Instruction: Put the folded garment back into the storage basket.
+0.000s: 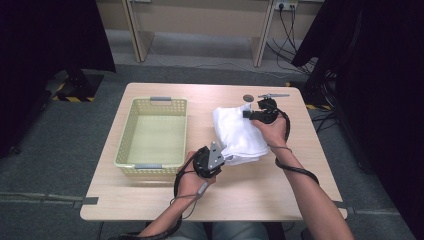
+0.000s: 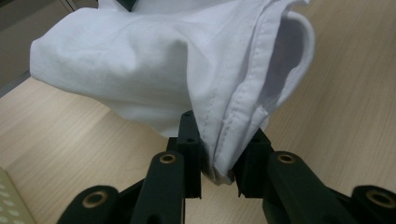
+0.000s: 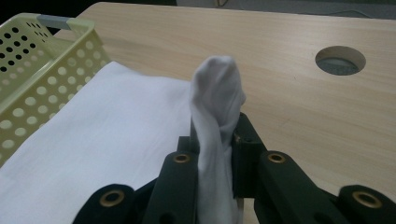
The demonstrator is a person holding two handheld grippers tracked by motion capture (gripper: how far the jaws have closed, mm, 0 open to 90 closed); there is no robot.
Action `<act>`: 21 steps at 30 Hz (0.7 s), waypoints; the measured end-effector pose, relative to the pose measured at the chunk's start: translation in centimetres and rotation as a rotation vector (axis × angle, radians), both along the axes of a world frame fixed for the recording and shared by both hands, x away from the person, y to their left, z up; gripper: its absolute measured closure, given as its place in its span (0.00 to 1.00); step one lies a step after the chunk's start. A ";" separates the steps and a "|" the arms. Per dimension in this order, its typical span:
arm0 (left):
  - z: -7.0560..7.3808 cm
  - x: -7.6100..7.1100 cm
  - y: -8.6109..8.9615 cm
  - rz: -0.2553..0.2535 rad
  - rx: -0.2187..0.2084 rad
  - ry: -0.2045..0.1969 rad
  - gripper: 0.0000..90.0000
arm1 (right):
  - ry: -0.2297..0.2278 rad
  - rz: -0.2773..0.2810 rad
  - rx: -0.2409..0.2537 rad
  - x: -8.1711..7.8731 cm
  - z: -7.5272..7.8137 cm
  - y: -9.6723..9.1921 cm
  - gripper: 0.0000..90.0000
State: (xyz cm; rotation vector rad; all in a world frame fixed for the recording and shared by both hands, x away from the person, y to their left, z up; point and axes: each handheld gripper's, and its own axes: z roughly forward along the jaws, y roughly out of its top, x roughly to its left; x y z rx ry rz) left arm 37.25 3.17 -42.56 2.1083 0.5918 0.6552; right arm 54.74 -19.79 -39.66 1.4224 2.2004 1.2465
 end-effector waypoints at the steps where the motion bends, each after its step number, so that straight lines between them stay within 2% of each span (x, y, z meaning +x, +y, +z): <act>1: 0.0 0.0 0.1 0.002 0.001 0.000 0.83 | 0.001 0.000 0.001 0.0 0.0 0.1 0.91; 11: 0.4 0.1 1.2 0.022 -0.009 -0.005 0.83 | -0.008 0.015 0.002 0.3 0.8 1.4 0.91; 21: 0.8 0.5 2.4 0.040 -0.006 -0.002 0.83 | 0.007 0.014 0.018 0.8 0.4 1.9 0.91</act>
